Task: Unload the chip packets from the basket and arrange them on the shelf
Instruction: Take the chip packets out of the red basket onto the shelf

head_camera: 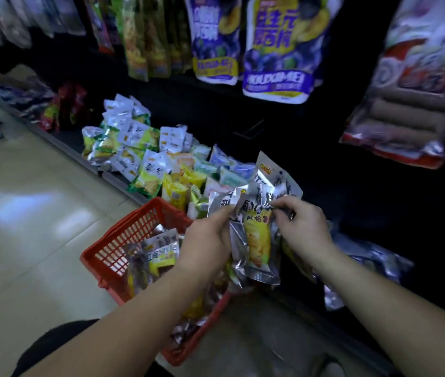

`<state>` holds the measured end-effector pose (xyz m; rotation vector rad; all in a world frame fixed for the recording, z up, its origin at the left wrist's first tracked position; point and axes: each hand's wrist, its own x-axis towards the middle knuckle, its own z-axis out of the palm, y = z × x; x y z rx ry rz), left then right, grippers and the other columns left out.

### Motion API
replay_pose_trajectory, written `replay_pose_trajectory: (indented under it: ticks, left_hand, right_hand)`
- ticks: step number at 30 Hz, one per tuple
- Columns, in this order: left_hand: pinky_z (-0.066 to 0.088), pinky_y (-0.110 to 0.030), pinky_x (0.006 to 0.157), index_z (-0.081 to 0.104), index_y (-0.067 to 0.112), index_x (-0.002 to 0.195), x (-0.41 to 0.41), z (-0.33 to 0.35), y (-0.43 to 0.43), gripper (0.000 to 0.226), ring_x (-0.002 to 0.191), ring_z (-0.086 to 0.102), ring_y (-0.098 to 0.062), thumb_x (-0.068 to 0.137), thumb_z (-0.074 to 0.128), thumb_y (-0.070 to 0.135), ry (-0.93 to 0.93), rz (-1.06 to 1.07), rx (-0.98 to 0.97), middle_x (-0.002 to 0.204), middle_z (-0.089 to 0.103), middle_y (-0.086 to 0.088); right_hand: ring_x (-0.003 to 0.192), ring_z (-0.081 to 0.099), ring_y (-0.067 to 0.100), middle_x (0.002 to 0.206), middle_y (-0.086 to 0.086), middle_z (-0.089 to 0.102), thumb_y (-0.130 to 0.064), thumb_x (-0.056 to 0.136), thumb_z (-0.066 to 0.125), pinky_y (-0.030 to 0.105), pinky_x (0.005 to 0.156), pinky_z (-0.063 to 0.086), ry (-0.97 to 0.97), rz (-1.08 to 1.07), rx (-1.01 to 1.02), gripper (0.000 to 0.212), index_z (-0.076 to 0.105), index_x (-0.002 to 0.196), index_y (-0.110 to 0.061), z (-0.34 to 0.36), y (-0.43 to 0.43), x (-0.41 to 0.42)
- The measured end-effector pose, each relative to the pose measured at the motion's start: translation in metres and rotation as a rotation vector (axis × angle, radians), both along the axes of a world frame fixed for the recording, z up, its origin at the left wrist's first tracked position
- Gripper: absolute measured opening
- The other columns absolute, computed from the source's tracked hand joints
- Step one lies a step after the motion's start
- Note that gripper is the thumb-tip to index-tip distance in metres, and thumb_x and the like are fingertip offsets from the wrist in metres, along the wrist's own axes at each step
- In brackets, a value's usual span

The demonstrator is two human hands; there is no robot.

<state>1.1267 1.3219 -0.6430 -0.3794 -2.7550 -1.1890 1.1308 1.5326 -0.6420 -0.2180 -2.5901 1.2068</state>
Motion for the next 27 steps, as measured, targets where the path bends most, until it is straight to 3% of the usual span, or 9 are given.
replay_pose_trajectory:
  ticks: [4,7,9,12,17,20,23,25,27]
  left_hand:
    - [0.045,-0.032,0.056,0.063,0.027,0.137,0.014,0.014,0.085,0.040,0.057,0.055,-0.020,0.103,0.049,0.013,0.101,-0.228,-0.027,0.066,0.062,-0.002]
    - [0.042,-0.032,0.054,0.062,0.029,0.137,0.030,0.000,0.153,0.041,0.056,0.054,-0.024,0.102,0.050,0.012,0.078,-0.340,-0.015,0.065,0.062,-0.006]
    - [0.036,-0.027,0.055,0.061,0.033,0.137,0.043,-0.015,0.197,0.042,0.054,0.050,-0.017,0.102,0.049,0.012,0.025,-0.386,-0.024,0.064,0.056,0.003]
    - [0.037,-0.020,0.052,0.061,0.036,0.135,0.060,-0.036,0.265,0.048,0.052,0.048,-0.006,0.099,0.048,0.007,-0.058,-0.463,-0.056,0.060,0.053,0.008]
    - [0.055,-0.035,0.060,0.057,0.038,0.141,0.090,-0.057,0.373,0.064,0.066,0.063,-0.022,0.093,0.045,-0.003,-0.134,-0.576,-0.075,0.075,0.067,-0.006]
    - [0.056,-0.043,0.065,0.047,0.041,0.148,0.108,-0.066,0.427,0.064,0.073,0.065,-0.031,0.096,0.046,0.003,-0.075,-0.639,-0.125,0.085,0.067,-0.010]
    - [0.054,-0.030,0.085,0.026,0.043,0.158,0.129,-0.091,0.462,0.063,0.103,0.067,-0.026,0.103,0.049,0.024,-0.162,-0.763,-0.132,0.143,0.057,-0.011]
    - [0.041,-0.024,0.102,0.019,0.040,0.161,0.141,-0.107,0.465,0.067,0.137,0.050,-0.020,0.103,0.053,0.035,-0.298,-0.839,-0.128,0.165,0.032,-0.004]
    - [0.039,-0.028,0.109,0.024,0.039,0.159,0.144,-0.119,0.454,0.064,0.144,0.043,-0.022,0.103,0.054,0.038,-0.332,-0.841,-0.146,0.164,0.032,-0.004]
  right_hand:
    - [0.080,0.061,-0.003,0.086,-0.018,0.066,-0.015,0.097,0.064,0.017,0.066,0.044,0.007,-0.177,-0.003,0.019,0.076,0.107,-0.025,0.004,0.074,0.041]
    - [0.082,0.057,-0.013,0.088,-0.026,0.063,-0.016,0.097,0.064,0.008,0.066,0.041,-0.014,-0.310,-0.007,0.019,0.074,0.104,-0.030,-0.009,0.134,0.077]
    - [0.081,0.061,-0.009,0.088,-0.023,0.065,-0.015,0.097,0.064,0.012,0.068,0.047,-0.051,-0.389,-0.031,0.019,0.074,0.104,-0.030,-0.022,0.175,0.102]
    - [0.077,0.066,0.010,0.083,-0.012,0.067,-0.015,0.096,0.063,0.034,0.075,0.057,-0.110,-0.509,-0.076,0.020,0.074,0.107,-0.028,-0.043,0.236,0.138]
    - [0.058,0.058,0.012,0.081,-0.010,0.065,-0.017,0.099,0.059,0.028,0.059,0.044,-0.125,-0.736,-0.137,0.019,0.071,0.105,-0.029,-0.077,0.322,0.192]
    - [0.079,0.065,0.010,0.091,-0.016,0.064,-0.023,0.100,0.060,0.026,0.070,0.048,-0.061,-0.853,-0.239,0.021,0.070,0.115,-0.033,-0.089,0.354,0.216]
    - [0.103,0.063,0.006,0.121,-0.008,0.063,-0.045,0.093,0.066,0.030,0.098,0.050,-0.129,-0.915,-0.486,0.050,0.054,0.142,-0.044,-0.102,0.376,0.231]
    - [0.127,0.055,0.019,0.149,0.003,0.047,-0.065,0.078,0.066,0.039,0.111,0.046,-0.271,-0.959,-0.446,0.070,0.044,0.145,-0.055,-0.110,0.388,0.239]
    - [0.139,0.045,0.031,0.159,0.009,0.033,-0.059,0.084,0.063,0.042,0.115,0.040,-0.369,-1.020,-0.329,0.066,0.042,0.147,-0.053,-0.109,0.392,0.245]
